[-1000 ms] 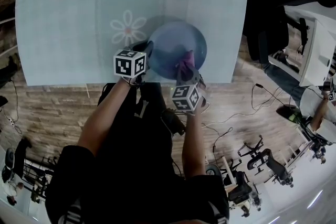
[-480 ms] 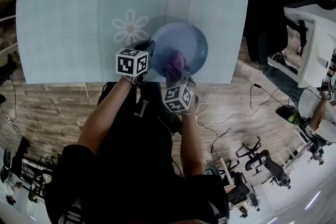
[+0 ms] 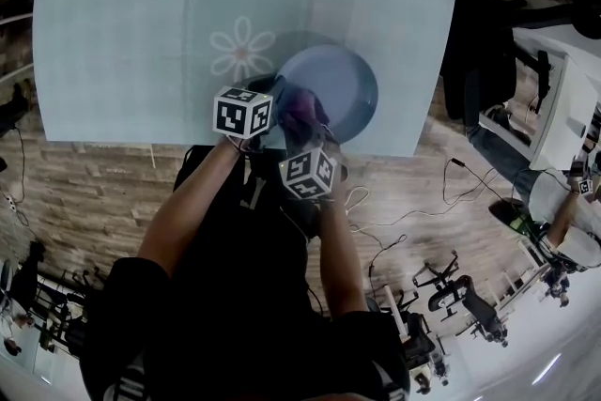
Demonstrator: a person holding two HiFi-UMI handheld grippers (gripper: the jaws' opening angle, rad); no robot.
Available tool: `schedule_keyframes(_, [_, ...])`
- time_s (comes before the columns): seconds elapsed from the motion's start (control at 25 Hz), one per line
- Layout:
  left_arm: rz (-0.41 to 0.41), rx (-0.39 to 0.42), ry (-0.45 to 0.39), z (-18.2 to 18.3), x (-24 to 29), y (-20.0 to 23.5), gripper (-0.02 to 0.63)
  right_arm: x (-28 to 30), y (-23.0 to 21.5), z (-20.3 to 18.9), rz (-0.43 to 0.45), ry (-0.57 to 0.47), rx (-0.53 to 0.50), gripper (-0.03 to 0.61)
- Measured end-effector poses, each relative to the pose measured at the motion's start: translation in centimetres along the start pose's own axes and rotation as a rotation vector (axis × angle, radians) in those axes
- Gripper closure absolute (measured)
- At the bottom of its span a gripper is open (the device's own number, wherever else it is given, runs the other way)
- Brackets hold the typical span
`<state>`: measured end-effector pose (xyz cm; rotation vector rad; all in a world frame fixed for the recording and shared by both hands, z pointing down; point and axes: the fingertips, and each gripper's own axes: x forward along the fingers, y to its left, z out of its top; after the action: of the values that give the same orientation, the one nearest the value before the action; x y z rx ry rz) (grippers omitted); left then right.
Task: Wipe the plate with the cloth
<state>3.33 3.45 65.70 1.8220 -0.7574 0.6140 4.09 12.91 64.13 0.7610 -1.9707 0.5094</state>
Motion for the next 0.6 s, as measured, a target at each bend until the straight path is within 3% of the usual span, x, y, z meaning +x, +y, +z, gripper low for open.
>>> schedule_keyframes(0.28, [0.007,0.021,0.006,0.0,-0.3,0.1,0.571,1.1,0.0,1.7,-0.039,-0.025,-0.156,0.512])
schedule_keyframes(0.6, [0.012,0.034,0.017,-0.2,-0.2,0.1,0.571,1.7,-1.3,2.4,-0.067,-0.026,-0.140,0.512])
